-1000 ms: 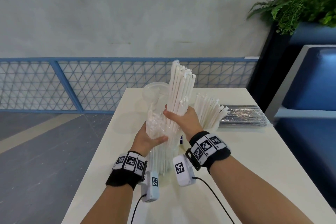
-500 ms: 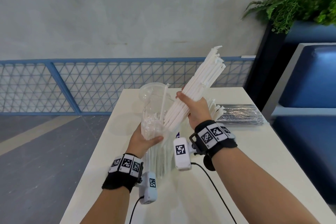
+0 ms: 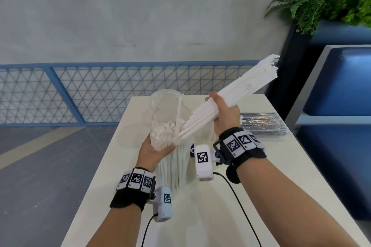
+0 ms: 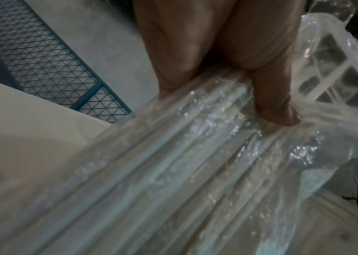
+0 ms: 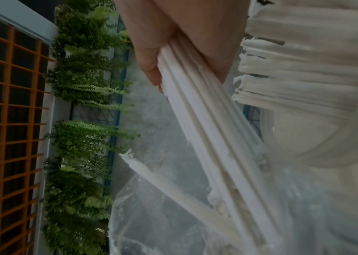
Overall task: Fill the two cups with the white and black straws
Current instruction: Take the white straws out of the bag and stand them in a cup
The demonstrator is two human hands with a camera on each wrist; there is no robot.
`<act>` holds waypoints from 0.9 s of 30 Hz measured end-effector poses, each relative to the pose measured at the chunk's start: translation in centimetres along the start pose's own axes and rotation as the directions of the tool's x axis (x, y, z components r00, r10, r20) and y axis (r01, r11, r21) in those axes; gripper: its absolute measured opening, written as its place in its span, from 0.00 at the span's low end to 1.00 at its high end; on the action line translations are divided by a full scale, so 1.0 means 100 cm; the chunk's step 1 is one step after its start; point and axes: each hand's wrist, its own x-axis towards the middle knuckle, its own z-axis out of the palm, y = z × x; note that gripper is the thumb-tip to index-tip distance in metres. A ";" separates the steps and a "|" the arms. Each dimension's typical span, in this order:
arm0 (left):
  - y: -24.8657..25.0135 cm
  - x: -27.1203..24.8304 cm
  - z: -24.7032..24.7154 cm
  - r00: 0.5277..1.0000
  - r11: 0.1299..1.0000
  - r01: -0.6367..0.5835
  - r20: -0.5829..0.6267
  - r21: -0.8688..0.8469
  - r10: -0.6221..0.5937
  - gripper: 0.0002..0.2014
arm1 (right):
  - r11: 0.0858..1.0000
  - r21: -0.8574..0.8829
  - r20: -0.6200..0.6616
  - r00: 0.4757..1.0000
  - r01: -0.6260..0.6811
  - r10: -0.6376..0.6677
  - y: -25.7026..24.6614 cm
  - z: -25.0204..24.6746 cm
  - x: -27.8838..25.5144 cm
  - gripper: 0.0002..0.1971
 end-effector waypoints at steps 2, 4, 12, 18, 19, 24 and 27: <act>0.001 0.001 0.003 1.000 1.000 -0.003 -0.011 -0.011 0.003 0.25 | 0.999 0.032 -0.016 1.000 0.000 0.000 -0.002 -0.003 0.002 0.03; -0.002 0.003 0.002 0.999 0.999 0.002 -0.042 -0.035 -0.004 0.25 | 0.997 0.073 -0.033 0.999 0.031 -0.028 -0.011 -0.006 0.004 0.10; -0.006 0.010 0.003 0.995 0.997 0.008 -0.102 -0.083 -0.016 0.25 | 0.937 -0.161 -0.057 0.945 0.311 -0.323 -0.048 -0.010 0.015 0.20; 0.000 0.009 0.014 0.998 0.997 -0.008 -0.056 -0.081 0.003 0.24 | 0.805 -0.520 0.107 0.956 0.288 -0.272 -0.009 -0.023 0.013 0.19; 0.000 0.009 0.014 0.999 0.996 -0.009 -0.049 -0.089 0.004 0.24 | 0.805 -0.523 0.120 0.959 0.280 -0.256 -0.003 -0.026 0.013 0.17; 0.000 0.006 0.014 0.999 0.992 -0.029 -0.038 -0.123 0.024 0.21 | 0.803 -0.494 0.159 0.942 0.334 -0.294 0.007 -0.032 0.018 0.13; 0.001 0.005 0.014 0.999 0.991 -0.030 -0.035 -0.129 0.025 0.21 | 0.636 -0.638 0.193 0.890 0.434 -0.414 0.007 -0.036 0.021 0.14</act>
